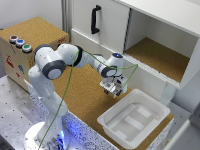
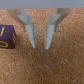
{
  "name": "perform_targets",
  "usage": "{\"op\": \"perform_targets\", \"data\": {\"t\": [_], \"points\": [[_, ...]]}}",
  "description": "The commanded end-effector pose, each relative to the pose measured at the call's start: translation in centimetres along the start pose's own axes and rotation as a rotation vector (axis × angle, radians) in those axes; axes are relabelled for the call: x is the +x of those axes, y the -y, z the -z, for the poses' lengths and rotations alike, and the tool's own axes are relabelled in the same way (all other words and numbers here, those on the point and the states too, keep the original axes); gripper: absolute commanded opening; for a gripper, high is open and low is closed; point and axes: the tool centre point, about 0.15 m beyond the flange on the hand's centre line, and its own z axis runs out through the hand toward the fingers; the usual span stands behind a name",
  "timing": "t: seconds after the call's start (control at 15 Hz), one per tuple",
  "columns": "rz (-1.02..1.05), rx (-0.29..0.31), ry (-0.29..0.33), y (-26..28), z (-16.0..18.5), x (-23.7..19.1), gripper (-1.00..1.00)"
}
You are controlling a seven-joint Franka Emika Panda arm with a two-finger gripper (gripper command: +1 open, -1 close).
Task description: Push the purple block to the left
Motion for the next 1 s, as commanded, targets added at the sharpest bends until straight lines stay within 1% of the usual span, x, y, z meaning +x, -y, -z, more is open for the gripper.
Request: {"op": "perform_targets", "data": {"t": [0.0, 0.2, 0.73, 0.8, 0.93], "points": [[0.024, -0.012, -0.037, 1.9, -2.5, 2.0, -1.0], [0.042, -0.018, -0.034, 3.4, -2.7, 2.4, -1.0], [0.099, 0.001, -0.065, 8.3, -2.1, 2.5, -1.0], [0.111, -0.008, -0.069, 9.1, -2.3, 2.3, -1.0], [0.115, -0.012, -0.059, 10.0, -2.6, 2.2, -1.0]]}}
